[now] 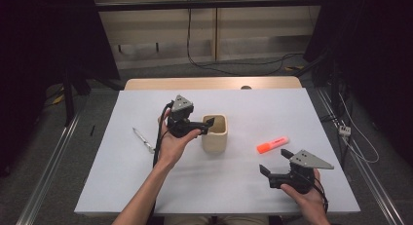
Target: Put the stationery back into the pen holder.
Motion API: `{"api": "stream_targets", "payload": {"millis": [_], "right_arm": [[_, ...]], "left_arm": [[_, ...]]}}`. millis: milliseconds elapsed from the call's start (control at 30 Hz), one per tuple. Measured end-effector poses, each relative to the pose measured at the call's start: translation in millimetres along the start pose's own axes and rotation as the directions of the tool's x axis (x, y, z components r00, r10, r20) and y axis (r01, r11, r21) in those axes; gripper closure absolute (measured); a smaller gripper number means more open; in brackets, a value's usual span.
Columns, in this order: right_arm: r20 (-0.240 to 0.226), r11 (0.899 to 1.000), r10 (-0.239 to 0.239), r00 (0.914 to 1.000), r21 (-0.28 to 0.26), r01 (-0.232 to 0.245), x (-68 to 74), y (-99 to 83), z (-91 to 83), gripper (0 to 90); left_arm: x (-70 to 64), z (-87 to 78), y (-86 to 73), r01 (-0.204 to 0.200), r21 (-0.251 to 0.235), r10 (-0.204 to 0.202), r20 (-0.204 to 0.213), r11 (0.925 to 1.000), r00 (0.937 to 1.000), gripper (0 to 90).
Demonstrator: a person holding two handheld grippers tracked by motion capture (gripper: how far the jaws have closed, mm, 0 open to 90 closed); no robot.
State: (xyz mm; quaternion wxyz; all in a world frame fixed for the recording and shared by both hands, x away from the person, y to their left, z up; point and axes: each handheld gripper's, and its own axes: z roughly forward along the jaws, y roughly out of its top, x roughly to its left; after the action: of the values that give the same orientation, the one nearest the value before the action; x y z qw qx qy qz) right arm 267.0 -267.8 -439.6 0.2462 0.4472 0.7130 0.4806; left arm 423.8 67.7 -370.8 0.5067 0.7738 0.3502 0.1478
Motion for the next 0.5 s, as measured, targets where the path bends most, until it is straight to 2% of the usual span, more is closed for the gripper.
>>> {"api": "stream_targets", "payload": {"millis": [233, 300, 500], "right_arm": [[0.004, 1.000, -0.001, 1.0000, -0.001, 0.001, 0.4, 0.0, -0.4, 4.1], [0.005, 1.000, 0.000, 1.0000, -0.002, 0.000, 0.3, 0.0, -0.4, 4.1], [0.006, 1.000, -0.002, 1.0000, -0.001, 0.002, 0.6, 0.1, -0.3, 4.0]], "left_arm": [[12.7, -17.7, -1.9, 0.003, -0.004, -0.003, -0.034, 1.0000, 0.9994, 10.4], [17.4, -22.5, -3.8, 0.016, -0.003, -0.016, -0.047, 0.9999, 0.9988, 10.4], [35.5, -36.9, -16.6, 0.019, 0.033, -0.016, -0.092, 0.9993, 0.9956, 11.8]]}}
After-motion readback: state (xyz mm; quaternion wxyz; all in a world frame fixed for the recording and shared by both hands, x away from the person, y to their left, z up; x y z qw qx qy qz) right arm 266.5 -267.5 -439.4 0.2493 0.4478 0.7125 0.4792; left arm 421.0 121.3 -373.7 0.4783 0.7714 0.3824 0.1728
